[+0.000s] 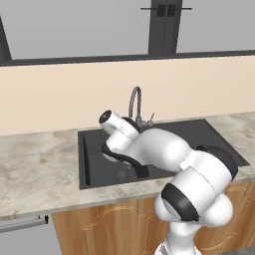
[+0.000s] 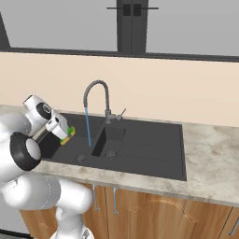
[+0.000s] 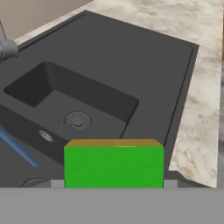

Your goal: Soak the sponge with water for a few seconds and then drop it inside the sink.

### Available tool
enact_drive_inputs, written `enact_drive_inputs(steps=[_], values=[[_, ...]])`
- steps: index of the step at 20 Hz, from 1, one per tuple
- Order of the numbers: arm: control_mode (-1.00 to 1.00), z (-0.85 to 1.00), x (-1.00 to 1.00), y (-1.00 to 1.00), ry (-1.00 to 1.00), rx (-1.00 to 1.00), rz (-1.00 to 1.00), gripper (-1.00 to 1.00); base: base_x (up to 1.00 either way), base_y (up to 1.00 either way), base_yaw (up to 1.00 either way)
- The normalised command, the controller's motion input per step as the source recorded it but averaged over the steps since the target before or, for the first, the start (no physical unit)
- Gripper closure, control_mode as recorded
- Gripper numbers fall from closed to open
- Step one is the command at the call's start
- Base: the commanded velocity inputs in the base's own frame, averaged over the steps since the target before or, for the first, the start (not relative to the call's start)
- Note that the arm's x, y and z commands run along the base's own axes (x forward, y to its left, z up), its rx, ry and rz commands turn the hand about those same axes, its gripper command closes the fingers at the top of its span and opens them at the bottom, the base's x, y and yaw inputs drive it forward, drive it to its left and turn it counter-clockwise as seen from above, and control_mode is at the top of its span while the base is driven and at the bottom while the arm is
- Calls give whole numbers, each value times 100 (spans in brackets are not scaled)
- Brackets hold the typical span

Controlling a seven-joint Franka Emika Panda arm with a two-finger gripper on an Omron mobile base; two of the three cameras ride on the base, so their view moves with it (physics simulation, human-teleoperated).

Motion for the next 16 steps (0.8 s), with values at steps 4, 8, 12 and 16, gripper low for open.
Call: enact_drive_inputs(steps=[4,8,12,16], values=[[-100,-4,15,-1,0,0,0,100,0,0,0],[-100,-11,15,-6,0,0,-1,100,0,0,0],[-100,-26,16,-4,0,-1,-2,100,0,0,0],[-100,-19,23,0,0,-2,-2,100,0,0,0]])
